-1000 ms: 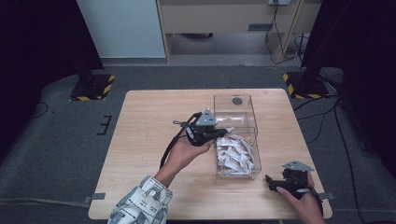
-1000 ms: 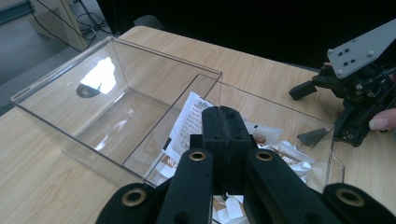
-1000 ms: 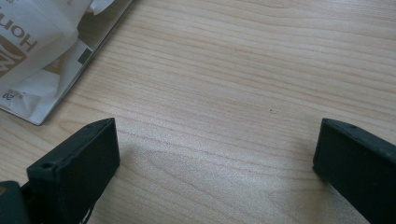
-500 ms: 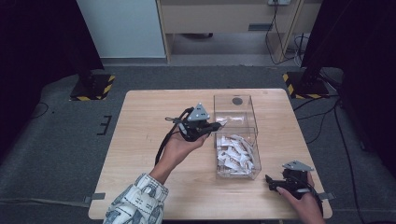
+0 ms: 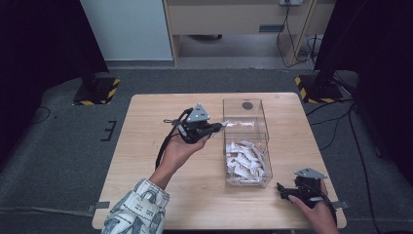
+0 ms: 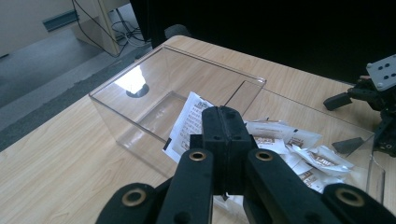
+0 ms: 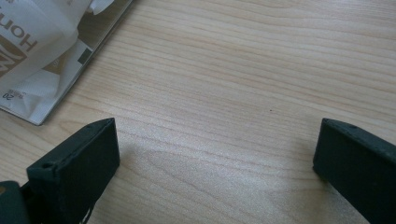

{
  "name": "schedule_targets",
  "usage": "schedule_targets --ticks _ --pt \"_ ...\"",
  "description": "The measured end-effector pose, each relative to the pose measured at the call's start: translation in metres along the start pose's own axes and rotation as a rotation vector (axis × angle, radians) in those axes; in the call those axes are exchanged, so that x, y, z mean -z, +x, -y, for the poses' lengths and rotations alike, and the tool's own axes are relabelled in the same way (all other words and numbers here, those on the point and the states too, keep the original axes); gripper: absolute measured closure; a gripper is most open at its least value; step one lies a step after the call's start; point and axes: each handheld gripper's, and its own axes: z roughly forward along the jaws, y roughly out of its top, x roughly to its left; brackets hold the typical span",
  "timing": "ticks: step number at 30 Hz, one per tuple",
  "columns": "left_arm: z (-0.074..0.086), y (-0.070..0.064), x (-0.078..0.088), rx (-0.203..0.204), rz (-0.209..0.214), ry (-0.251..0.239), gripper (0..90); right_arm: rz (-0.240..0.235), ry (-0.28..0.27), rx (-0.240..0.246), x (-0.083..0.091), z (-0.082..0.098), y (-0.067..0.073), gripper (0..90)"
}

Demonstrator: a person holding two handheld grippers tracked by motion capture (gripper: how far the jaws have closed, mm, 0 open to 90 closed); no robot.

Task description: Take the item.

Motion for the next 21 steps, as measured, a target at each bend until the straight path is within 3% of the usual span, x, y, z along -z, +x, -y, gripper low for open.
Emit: schedule_targets --ticks 7,21 --pt "0.004 0.01 0.004 0.012 -0.024 0.004 89.9 0.0 0.0 0.0 0.0 0.0 0.0 0.8" --pt "0.009 0.016 0.005 0.016 -0.038 0.009 89.9 0.0 0.0 0.0 0.0 0.0 0.0 0.8"
